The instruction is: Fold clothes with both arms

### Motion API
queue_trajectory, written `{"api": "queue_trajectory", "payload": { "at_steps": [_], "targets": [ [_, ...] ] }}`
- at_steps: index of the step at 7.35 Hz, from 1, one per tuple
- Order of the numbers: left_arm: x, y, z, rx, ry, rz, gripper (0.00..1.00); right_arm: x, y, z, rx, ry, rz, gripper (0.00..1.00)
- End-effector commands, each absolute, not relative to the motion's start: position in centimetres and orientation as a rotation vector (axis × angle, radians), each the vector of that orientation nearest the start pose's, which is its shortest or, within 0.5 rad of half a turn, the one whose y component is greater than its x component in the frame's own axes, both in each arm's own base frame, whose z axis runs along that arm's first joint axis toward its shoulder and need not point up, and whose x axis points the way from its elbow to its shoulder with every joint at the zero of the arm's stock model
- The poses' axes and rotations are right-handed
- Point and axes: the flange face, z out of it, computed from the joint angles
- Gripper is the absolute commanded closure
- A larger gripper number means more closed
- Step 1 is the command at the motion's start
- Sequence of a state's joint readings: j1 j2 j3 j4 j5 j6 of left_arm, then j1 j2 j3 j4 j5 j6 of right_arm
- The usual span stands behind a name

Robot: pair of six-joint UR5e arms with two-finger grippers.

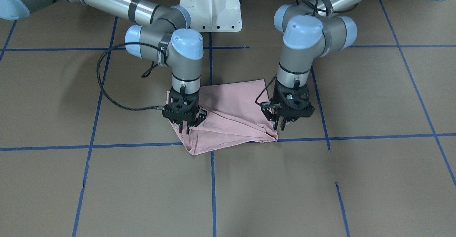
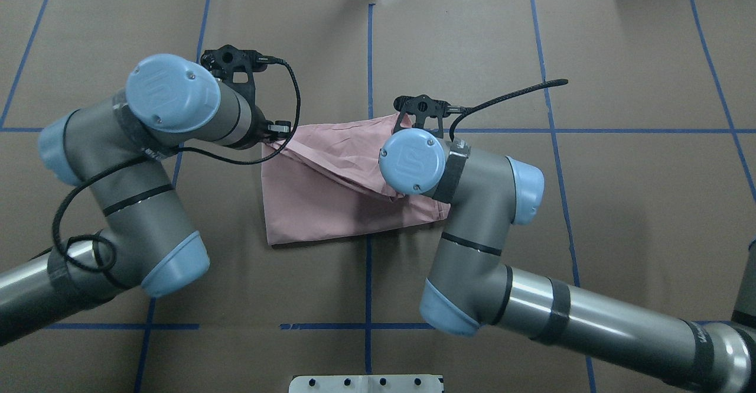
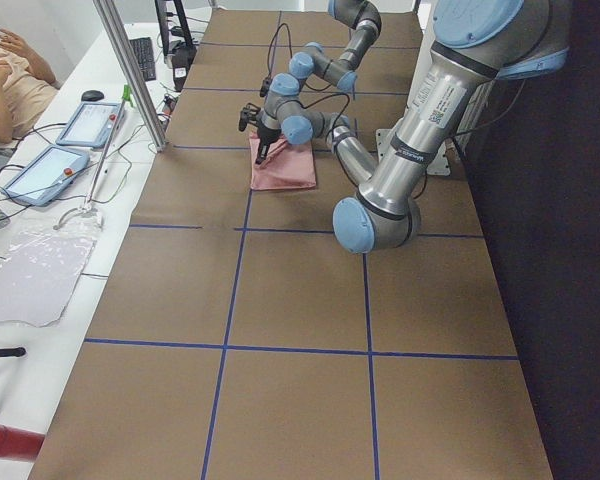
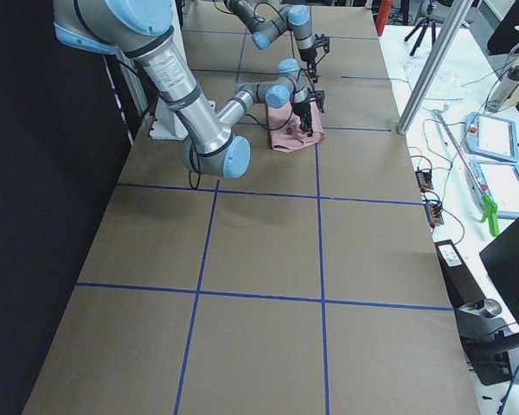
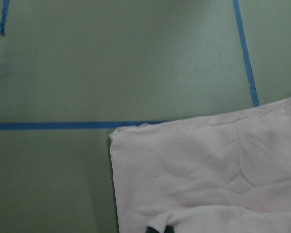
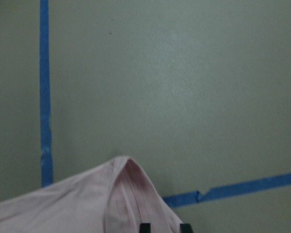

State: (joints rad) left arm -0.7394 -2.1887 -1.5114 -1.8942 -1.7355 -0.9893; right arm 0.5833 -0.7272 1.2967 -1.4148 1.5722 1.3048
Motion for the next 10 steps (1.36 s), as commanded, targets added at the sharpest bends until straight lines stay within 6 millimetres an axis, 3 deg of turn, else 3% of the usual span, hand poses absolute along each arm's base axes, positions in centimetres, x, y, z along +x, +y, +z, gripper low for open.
{"api": "queue_trajectory", "payload": {
  "at_steps": [1,4,5,6,7,8,10],
  "targets": [
    [42.6,-61.0,31.1,0.433,0.832,0.02,0.0,-53.6,-61.6,23.7,0.221,-0.712,0.191,0.0],
    [42.2,-60.5,30.6,0.436,0.847,0.027,0.0,-51.9,-62.5,23.6,0.218,-0.728,0.157,0.0],
    [41.0,-59.2,30.4,0.453,0.864,0.033,0.0,-50.6,-62.7,23.7,0.224,-0.735,0.151,0.0],
    [39.1,-57.3,30.6,0.47,0.871,0.049,0.0,-47.8,-62.6,25.7,0.214,-0.749,0.112,0.0],
    [36.8,-55.6,30.7,0.51,0.873,0.122,0.0,-43.3,-62.6,28.6,0.239,-0.745,0.054,0.0],
    [33.4,-54.4,32.5,0.507,0.878,0.163,0.0,-37.8,-63.1,31.9,0.248,-0.742,-0.002,0.0],
    [23.7,-53.8,36.5,0.542,0.847,0.266,0.0,-26.4,-64.4,39.2,0.272,-0.722,-0.143,0.0]
  ]
}}
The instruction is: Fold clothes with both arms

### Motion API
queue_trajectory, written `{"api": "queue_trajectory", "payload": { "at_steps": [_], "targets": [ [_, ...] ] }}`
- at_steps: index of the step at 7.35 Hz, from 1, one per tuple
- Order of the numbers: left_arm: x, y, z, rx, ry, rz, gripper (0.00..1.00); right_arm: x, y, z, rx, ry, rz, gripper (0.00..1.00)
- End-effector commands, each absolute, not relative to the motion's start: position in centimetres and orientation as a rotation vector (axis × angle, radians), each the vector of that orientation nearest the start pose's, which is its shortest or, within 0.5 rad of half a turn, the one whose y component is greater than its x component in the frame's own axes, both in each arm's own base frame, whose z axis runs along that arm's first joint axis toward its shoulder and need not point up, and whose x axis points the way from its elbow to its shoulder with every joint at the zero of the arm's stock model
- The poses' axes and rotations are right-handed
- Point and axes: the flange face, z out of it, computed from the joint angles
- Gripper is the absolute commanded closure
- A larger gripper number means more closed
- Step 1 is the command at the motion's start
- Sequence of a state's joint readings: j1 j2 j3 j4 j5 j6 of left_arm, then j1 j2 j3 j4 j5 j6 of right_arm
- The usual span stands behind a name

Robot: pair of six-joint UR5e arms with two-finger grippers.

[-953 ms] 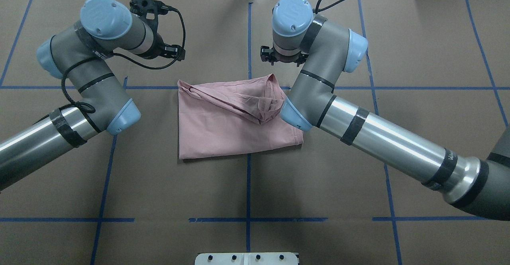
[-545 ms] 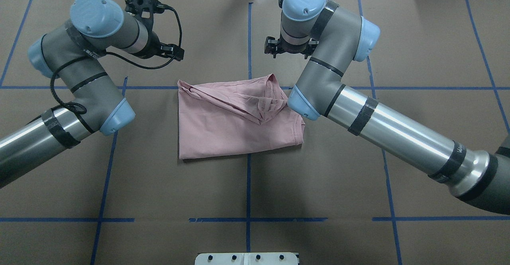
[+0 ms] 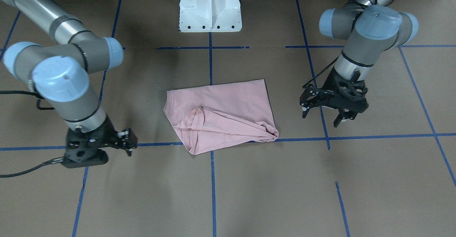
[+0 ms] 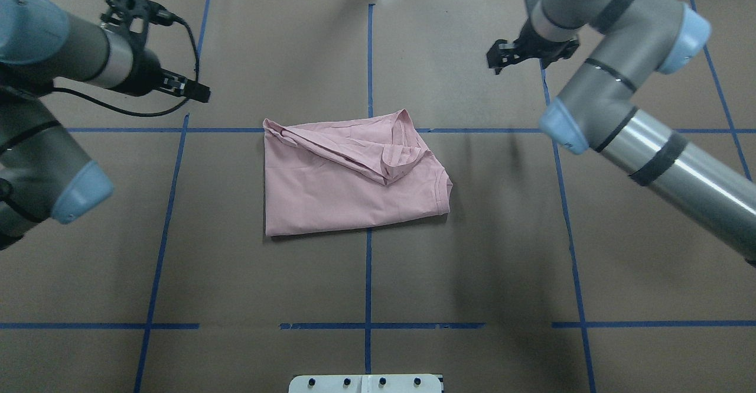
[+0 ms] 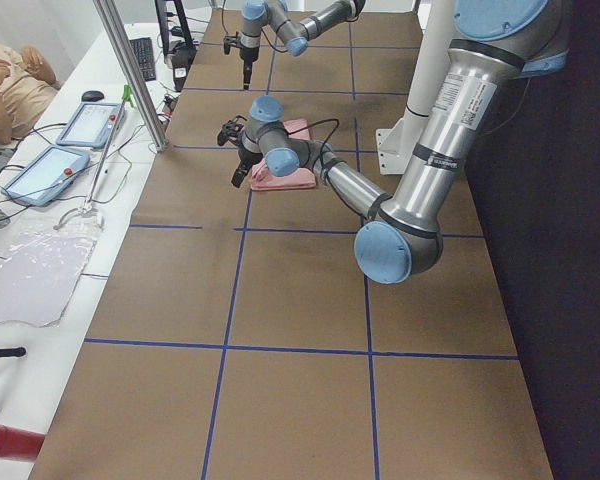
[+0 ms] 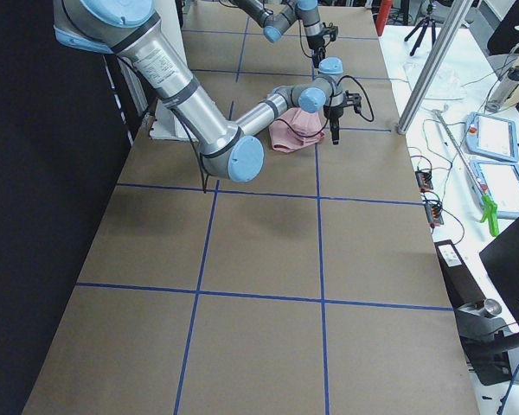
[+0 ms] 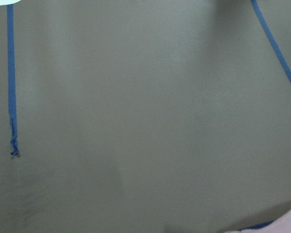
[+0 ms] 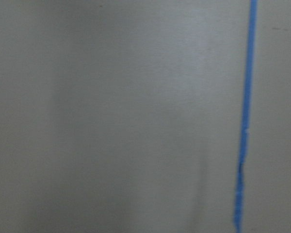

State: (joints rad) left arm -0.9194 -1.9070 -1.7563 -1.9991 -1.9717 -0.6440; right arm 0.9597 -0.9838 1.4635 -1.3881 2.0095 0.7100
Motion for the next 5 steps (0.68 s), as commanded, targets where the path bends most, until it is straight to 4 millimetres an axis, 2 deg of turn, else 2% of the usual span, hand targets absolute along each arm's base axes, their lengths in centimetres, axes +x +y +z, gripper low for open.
{"api": "queue_trajectory", "payload": {
  "at_steps": [1,2,3,4,5],
  "targets": [
    [18.3,-54.0,39.2,0.564,0.819,0.342,0.0,-20.3,-65.0,42.7,0.274,-0.721,-0.194,0.0],
    [12.9,-54.0,42.0,0.589,0.78,0.39,0.0,-14.2,-64.6,46.5,0.272,-0.723,-0.216,0.0],
    [10.6,-53.1,44.8,0.561,0.783,0.397,0.0,-11.4,-62.4,51.7,0.242,-0.69,-0.219,0.0],
    [10.2,-52.2,46.8,0.533,0.777,0.39,0.0,-10.2,-59.5,56.0,0.247,-0.687,-0.213,0.0],
    [10.3,-52.6,51.4,0.454,0.754,0.372,0.0,-7.9,-57.1,59.9,0.221,-0.672,-0.183,0.0]
  ]
}}
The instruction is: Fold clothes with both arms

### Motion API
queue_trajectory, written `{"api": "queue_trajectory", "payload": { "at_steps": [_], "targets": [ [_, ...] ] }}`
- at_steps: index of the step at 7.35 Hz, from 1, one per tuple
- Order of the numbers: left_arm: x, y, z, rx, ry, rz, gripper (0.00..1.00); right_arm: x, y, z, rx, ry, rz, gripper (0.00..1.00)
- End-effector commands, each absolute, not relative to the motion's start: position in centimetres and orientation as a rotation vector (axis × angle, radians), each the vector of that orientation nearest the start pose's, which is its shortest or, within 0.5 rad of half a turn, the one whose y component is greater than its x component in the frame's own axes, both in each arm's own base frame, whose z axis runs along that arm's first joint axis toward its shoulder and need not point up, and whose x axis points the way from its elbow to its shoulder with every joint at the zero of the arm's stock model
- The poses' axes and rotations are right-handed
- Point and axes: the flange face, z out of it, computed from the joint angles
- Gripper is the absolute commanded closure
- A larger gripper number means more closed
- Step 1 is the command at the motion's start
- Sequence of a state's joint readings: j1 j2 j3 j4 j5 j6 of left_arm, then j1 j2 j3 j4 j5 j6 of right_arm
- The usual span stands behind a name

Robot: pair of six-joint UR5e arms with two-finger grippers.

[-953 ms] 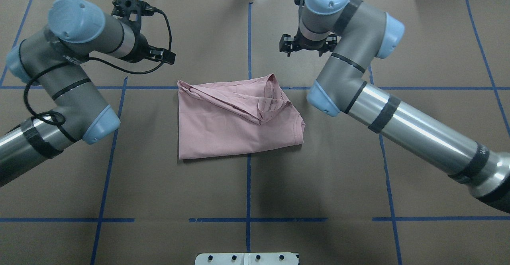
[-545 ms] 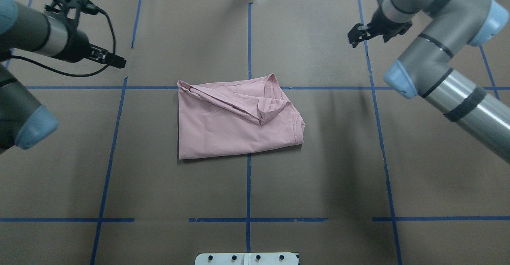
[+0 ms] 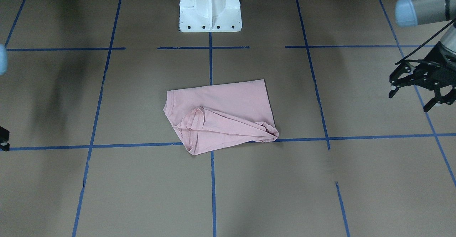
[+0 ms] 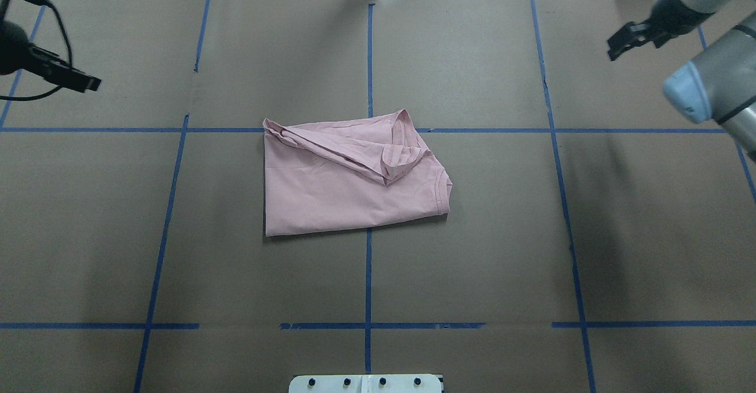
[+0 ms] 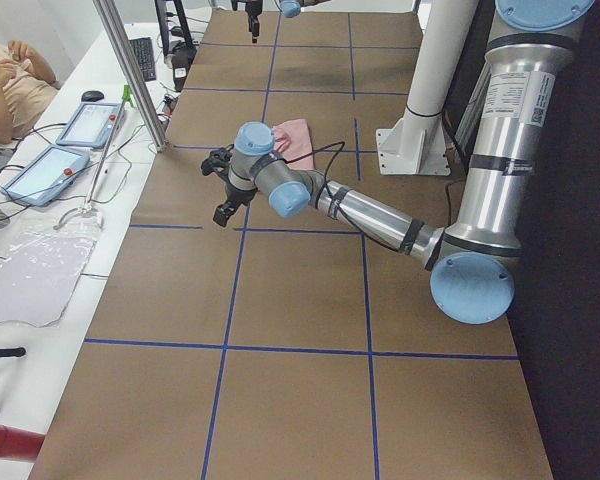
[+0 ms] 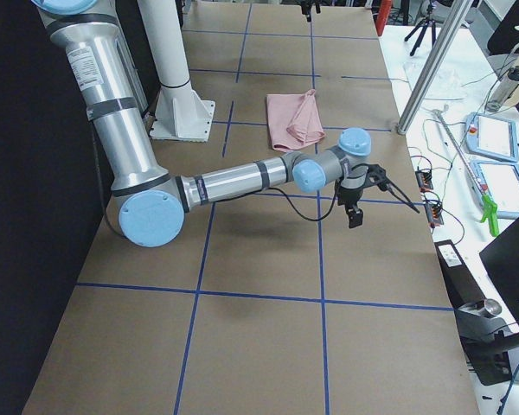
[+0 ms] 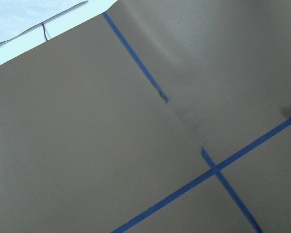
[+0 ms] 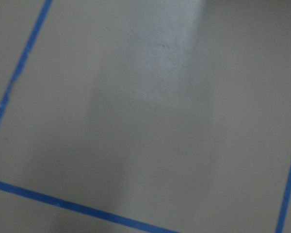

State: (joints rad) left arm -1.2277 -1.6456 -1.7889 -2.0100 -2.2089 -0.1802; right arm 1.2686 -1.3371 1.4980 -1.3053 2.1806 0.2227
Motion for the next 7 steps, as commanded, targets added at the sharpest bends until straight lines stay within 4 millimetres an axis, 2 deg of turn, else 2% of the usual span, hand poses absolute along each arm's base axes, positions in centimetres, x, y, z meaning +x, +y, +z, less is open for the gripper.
{"api": "queue_trajectory", "payload": {
  "at_steps": [1,2,3,4,5,6,7],
  "targets": [
    [8.2,-53.0,54.7,0.408,0.738,0.308,0.0,-4.9,-55.6,62.0,0.2,-0.675,-0.131,0.0],
    [3.3,-53.5,57.1,0.368,0.723,0.205,0.0,-2.5,-54.1,63.3,0.17,-0.725,-0.092,0.0],
    [1.8,-53.1,59.0,0.31,0.769,0.173,0.0,1.8,-52.4,64.6,0.155,-0.76,-0.01,0.0],
    [-1.4,-51.1,61.8,0.277,0.774,0.136,0.0,3.4,-51.0,65.9,0.153,-0.758,-0.027,0.0],
    [-3.9,-50.6,62.5,0.233,0.758,0.117,0.0,5.8,-50.2,66.8,0.144,-0.746,-0.066,0.0],
    [-5.5,-50.1,63.7,0.153,0.748,0.122,0.0,7.8,-49.4,66.9,0.09,-0.74,-0.071,0.0],
    [-6.6,-49.6,64.3,0.122,0.746,0.134,0.0,8.1,-48.5,67.5,0.063,-0.72,-0.064,0.0]
  ]
}}
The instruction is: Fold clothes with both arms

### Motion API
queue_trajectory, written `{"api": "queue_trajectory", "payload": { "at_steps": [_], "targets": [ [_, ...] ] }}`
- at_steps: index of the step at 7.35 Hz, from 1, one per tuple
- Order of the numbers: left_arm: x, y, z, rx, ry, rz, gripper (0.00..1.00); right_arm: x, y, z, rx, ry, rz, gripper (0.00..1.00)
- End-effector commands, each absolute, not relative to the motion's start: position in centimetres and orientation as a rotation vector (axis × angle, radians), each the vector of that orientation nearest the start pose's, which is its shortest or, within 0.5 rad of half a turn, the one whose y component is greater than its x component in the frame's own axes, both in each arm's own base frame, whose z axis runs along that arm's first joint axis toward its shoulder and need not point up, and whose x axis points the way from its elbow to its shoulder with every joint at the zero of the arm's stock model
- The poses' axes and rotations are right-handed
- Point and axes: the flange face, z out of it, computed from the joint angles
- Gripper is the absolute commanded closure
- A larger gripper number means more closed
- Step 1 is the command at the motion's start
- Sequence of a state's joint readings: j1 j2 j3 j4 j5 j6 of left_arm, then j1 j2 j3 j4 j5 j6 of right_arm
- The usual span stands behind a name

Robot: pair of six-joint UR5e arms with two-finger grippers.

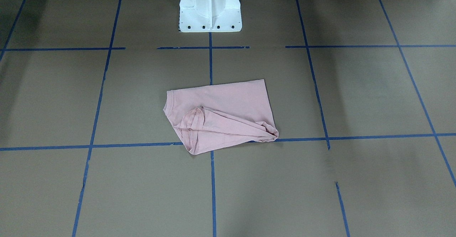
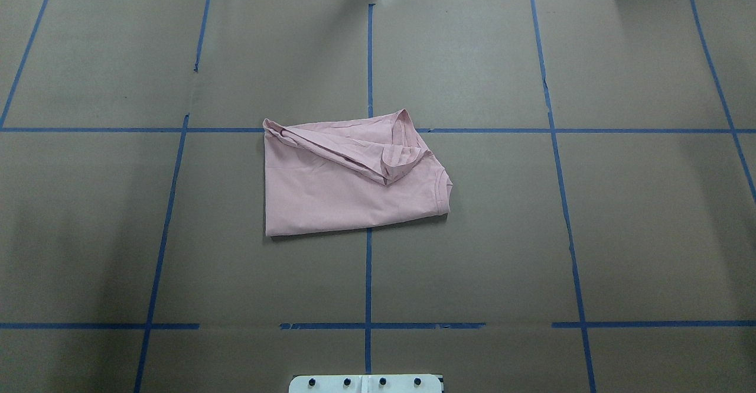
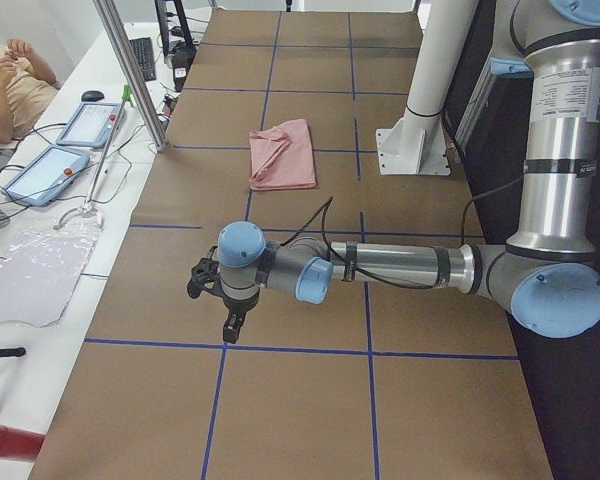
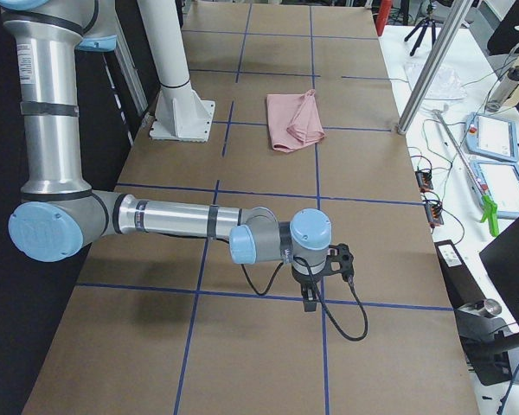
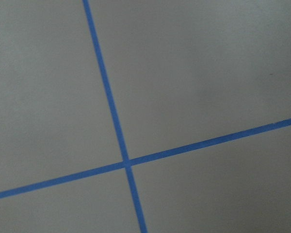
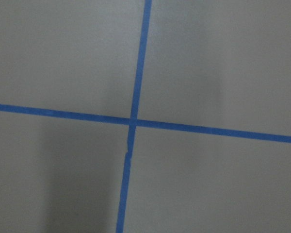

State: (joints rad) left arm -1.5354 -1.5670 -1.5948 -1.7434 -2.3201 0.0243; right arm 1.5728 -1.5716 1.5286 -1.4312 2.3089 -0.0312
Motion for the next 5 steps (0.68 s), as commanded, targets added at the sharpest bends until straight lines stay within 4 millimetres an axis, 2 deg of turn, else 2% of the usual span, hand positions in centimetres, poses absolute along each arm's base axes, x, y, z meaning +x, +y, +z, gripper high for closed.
{"api": "queue_trajectory", "payload": {
  "at_steps": [1,3,5],
  "targets": [
    [-6.8,-49.6,64.3,0.121,0.746,0.133,0.0,8.1,-47.4,68.5,0.053,-0.721,-0.058,0.0],
    [-6.7,-49.6,63.8,0.127,0.747,0.125,0.0,8.0,-46.9,69.0,0.048,-0.724,-0.059,0.0],
    [-6.6,-49.5,61.9,0.181,0.742,0.158,0.0,8.0,-46.9,68.9,0.048,-0.727,-0.057,0.0]
  ]
}}
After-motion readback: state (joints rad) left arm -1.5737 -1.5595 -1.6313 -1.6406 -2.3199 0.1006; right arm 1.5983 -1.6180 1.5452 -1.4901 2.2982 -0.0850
